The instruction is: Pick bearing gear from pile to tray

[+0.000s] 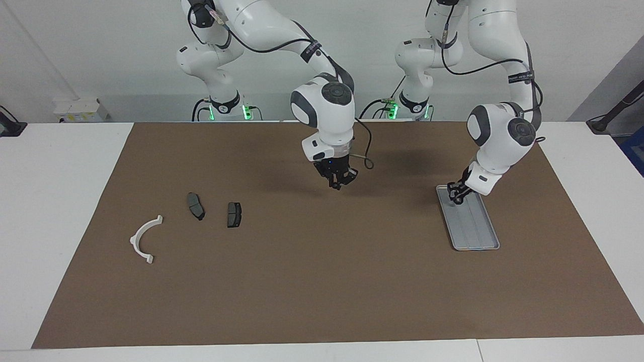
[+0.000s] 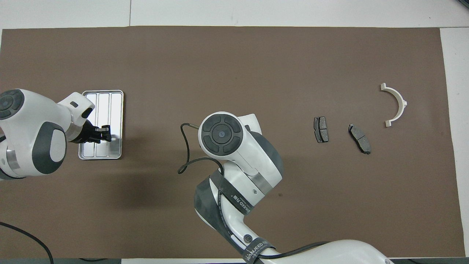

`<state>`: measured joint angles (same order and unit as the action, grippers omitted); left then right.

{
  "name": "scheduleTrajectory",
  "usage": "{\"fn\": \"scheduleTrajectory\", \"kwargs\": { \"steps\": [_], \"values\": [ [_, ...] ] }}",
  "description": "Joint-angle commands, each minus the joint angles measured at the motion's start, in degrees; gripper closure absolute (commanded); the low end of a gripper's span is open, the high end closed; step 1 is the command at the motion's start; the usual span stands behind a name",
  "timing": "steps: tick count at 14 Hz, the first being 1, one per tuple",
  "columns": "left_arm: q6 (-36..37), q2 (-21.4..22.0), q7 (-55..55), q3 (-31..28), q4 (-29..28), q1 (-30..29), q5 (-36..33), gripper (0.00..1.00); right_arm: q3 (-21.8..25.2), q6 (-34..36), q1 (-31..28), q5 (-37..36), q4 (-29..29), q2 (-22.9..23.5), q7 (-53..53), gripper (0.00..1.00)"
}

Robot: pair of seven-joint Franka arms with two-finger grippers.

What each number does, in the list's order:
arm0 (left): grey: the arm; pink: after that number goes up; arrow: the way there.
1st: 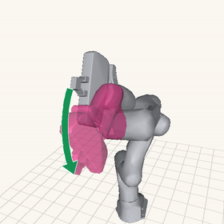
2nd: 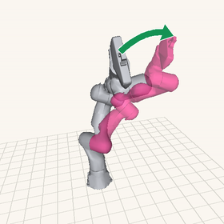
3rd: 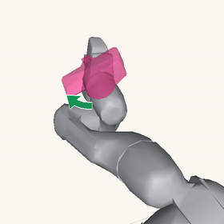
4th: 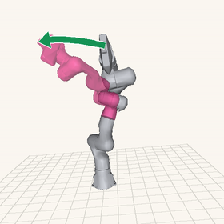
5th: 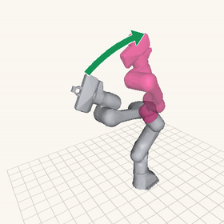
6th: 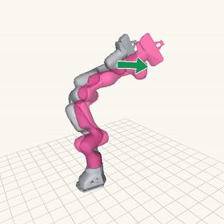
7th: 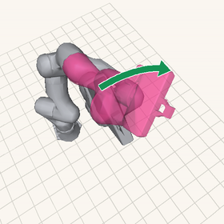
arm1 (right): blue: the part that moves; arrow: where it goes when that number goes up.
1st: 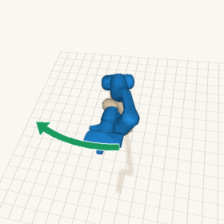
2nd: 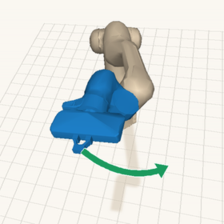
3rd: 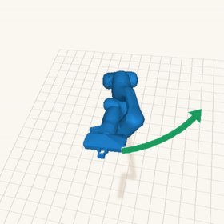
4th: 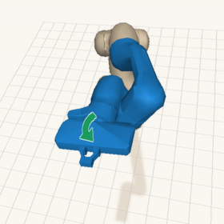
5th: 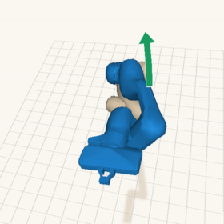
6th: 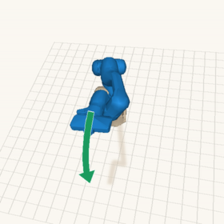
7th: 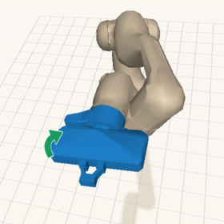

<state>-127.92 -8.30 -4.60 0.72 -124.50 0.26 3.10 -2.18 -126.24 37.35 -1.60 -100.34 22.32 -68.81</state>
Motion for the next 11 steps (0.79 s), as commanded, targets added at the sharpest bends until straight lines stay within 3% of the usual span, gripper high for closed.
{"fn": "scheduleTrajectory", "kwargs": {
  "steps": [1,11],
  "values": [
    [-3.6,1.4,0.2,0.5,-3.5,-0.7,0.0,0.95,-0.1,-4.0,-0.2,0.0,-2.1,1.5,0.3,1.00],
    [-4.2,1.6,-0.3,0.5,-5.2,-0.1,0.0,0.83,-0.1,-10.1,-0.5,0.1,-6.2,3.3,1.9,1.00]
  ]
}}
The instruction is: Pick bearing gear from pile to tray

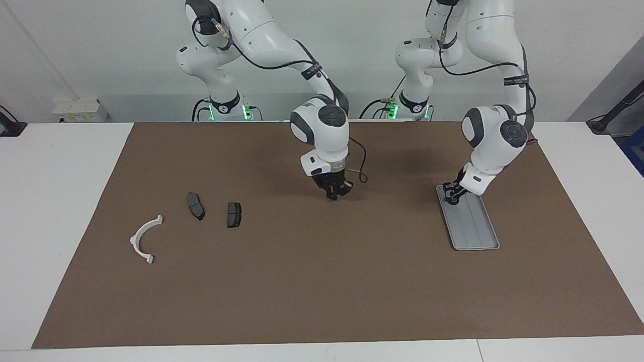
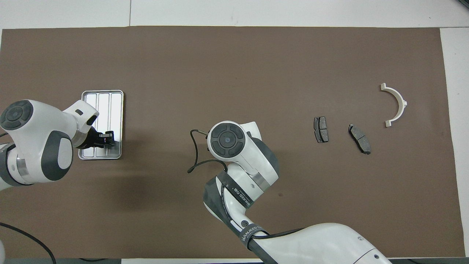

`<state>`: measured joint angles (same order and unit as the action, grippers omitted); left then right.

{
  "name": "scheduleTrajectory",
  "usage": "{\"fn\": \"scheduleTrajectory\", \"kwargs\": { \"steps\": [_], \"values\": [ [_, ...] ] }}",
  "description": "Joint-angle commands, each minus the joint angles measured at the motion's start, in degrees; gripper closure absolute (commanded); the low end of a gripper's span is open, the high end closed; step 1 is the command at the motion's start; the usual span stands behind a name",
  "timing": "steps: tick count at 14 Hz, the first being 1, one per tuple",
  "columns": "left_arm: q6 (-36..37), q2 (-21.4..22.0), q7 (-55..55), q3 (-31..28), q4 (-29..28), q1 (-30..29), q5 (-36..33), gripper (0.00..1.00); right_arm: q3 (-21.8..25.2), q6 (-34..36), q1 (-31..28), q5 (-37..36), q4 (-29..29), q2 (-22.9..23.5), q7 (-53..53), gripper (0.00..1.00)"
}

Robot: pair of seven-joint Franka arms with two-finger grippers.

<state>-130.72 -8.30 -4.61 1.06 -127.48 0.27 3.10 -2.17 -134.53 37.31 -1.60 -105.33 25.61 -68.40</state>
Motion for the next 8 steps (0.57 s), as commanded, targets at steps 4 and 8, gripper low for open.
{"fn": "scheduleTrajectory", "kwargs": {
  "steps": [4,8],
  "values": [
    [-2.6,1.6,-0.3,0.2,-3.0,-0.1,0.0,0.58,-0.1,-0.3,-0.7,0.3,-1.3,0.1,1.2,0.61],
    [-1.2,1.4,-0.4,0.2,-0.2,-0.1,0.0,0.34,-0.2,4.4,-1.2,0.4,2.2,-0.7,1.0,0.15]
  ]
}}
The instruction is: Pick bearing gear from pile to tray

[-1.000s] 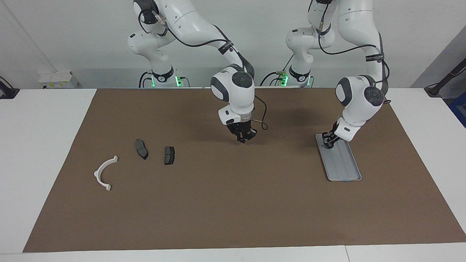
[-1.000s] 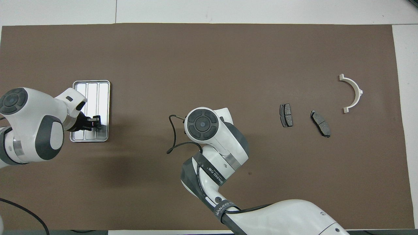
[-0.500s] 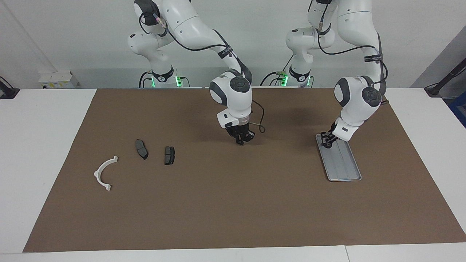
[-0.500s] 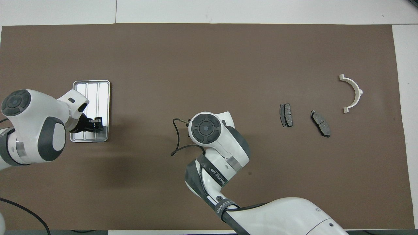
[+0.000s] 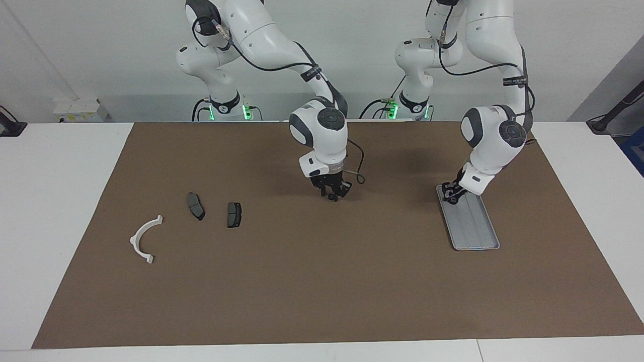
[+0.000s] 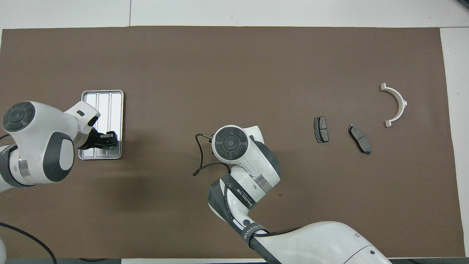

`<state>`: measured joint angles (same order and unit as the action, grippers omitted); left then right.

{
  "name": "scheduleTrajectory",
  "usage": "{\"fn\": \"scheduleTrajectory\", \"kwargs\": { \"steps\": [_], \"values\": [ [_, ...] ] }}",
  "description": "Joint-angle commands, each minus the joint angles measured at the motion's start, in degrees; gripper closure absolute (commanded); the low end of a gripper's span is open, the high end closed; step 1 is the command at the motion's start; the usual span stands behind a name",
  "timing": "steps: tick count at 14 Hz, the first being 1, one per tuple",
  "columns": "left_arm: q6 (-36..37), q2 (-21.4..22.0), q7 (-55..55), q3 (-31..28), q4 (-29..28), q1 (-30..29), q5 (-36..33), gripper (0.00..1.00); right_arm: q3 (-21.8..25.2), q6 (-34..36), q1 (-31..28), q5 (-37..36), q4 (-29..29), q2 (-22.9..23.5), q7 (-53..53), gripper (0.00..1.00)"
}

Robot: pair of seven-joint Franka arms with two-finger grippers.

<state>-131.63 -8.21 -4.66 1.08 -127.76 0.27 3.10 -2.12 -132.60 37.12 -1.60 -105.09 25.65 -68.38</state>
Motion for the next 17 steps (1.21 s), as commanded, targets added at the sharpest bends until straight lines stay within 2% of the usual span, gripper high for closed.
{"fn": "scheduleTrajectory", "kwargs": {
  "steps": [1,2,4,6,8,11,13,14,15,17],
  "values": [
    [0.5,1.4,-0.4,0.2,1.3,0.0,0.0,0.28,-0.2,3.8,-1.3,0.5,3.9,-1.2,1.0,0.09],
    [2.1,1.2,-0.8,0.2,3.2,0.0,0.0,0.27,-0.2,6.0,-2.7,0.6,5.8,-1.7,1.6,0.04],
    [7.1,1.0,-4.4,0.2,7.8,1.1,0.0,0.24,-0.2,9.1,-5.5,0.6,8.1,-3.5,5.9,0.02],
    [10.4,0.1,-11.6,0.2,11.2,5.7,-0.1,0.09,0.1,12.5,-9.9,0.5,8.4,-6.7,16.3,0.01],
    [10.6,-0.7,-21.9,0.2,13.3,11.2,-0.1,0.02,0.1,14.5,-15.3,0.5,8.4,-9.7,29.5,0.01],
    [9.8,-2.0,-38.1,0.2,16.6,19.7,0.0,0.00,0.2,17.7,-23.1,0.5,8.3,-13.7,49.6,0.01],
    [11.5,-4.1,-44.4,0.2,20.4,26.5,-0.1,0.00,0.4,21.7,-27.4,0.4,8.3,-16.8,61.1,0.01],
    [12.1,-6.4,-48.6,0.2,22.5,30.1,-0.1,0.00,0.4,23.7,-29.5,0.0,8.3,-18.7,65.5,0.01],
    [12.7,-10.4,-53.8,0.2,27.2,33.4,-0.4,0.00,0.4,25.9,-31.4,-0.1,8.3,-20.4,68.8,0.01],
    [12.4,-16.6,-58.6,0.1,32.9,38.0,-0.4,0.00,0.4,29.8,-34.3,-0.2,8.2,-23.3,71.5,0.01]
  ]
}}
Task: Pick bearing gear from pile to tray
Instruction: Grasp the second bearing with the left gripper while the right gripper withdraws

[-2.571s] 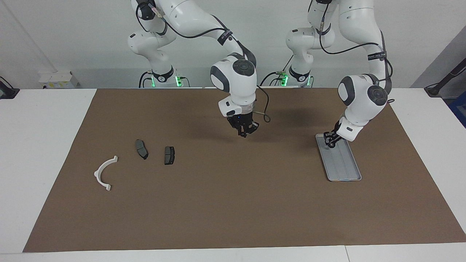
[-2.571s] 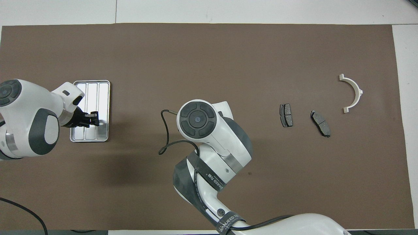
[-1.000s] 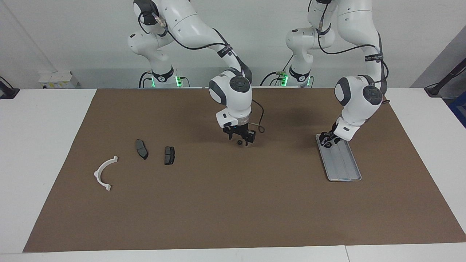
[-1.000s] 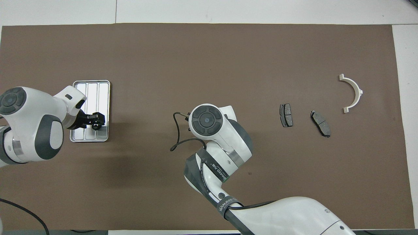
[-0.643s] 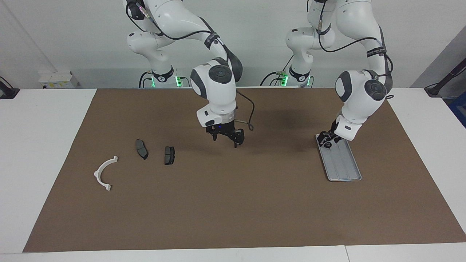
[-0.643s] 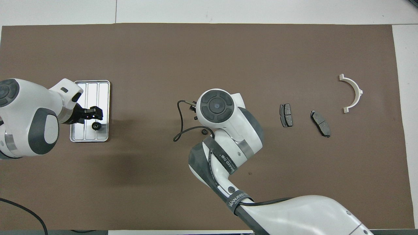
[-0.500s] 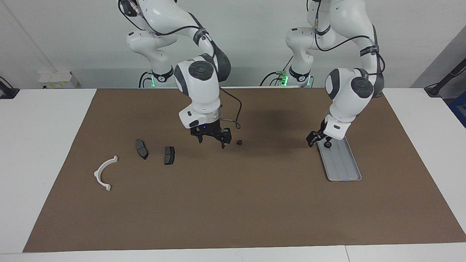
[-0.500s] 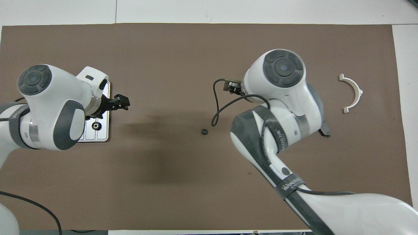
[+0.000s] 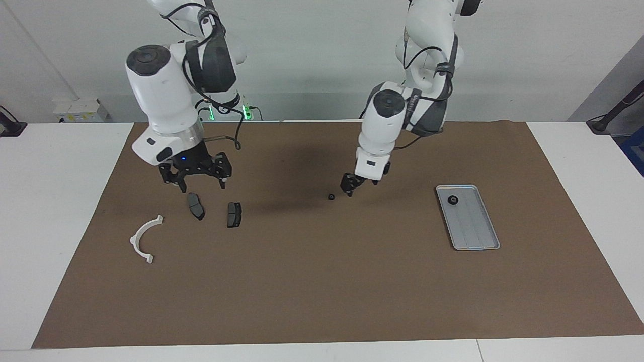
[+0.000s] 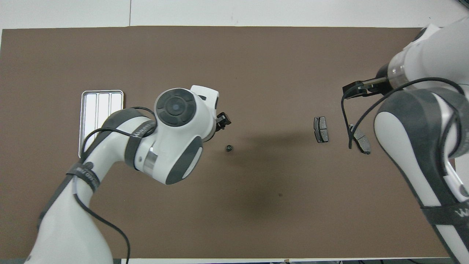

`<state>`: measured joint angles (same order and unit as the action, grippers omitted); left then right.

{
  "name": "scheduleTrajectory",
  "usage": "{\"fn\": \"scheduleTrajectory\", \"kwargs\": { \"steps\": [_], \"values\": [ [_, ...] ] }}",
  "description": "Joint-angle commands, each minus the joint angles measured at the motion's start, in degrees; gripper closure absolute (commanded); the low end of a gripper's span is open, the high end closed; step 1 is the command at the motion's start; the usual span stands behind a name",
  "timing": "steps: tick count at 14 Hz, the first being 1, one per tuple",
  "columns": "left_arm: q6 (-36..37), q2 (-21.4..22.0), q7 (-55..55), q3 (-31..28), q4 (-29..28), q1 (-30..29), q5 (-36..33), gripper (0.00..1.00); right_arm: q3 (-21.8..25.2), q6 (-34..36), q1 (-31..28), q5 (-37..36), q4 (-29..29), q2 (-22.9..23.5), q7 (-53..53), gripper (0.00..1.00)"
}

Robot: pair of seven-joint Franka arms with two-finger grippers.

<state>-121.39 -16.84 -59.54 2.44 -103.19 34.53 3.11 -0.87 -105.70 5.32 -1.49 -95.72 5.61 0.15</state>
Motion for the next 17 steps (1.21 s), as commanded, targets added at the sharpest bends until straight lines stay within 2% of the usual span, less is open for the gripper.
{"fn": "scheduleTrajectory", "kwargs": {
  "steps": [1,3,6,10,12,17],
  "values": [
    [1.5,-8.8,-4.0,-1.2,8.7,4.8,-0.4,0.00,-0.9,5.3,-3.3,-0.2,-1.7,-4.8,2.9,0.01],
    [0.9,-8.5,-3.9,-1.1,6.4,5.0,-1.4,0.00,-0.7,8.8,-3.7,-0.1,-2.5,-7.3,2.3,0.01],
    [-3.8,-6.9,-3.7,-1.1,0.4,5.3,-1.5,0.00,-0.7,8.9,-7.3,0.3,-2.0,-7.9,4.8,0.01],
    [-5.1,-6.2,-3.7,-1.0,-2.0,5.6,-1.5,0.00,-0.6,9.0,-9.5,0.5,-1.5,-9.4,5.1,0.01],
    [-7.6,-5.6,-3.7,-0.9,-4.3,6.1,-1.5,0.07,-0.7,9.0,-10.0,0.5,-0.7,-10.0,5.1,0.01],
    [-9.4,-5.4,-3.7,-1.0,-5.4,6.2,-1.5,0.14,-0.9,8.7,-9.5,0.5,-0.8,-10.9,3.5,0.01]
  ]
}}
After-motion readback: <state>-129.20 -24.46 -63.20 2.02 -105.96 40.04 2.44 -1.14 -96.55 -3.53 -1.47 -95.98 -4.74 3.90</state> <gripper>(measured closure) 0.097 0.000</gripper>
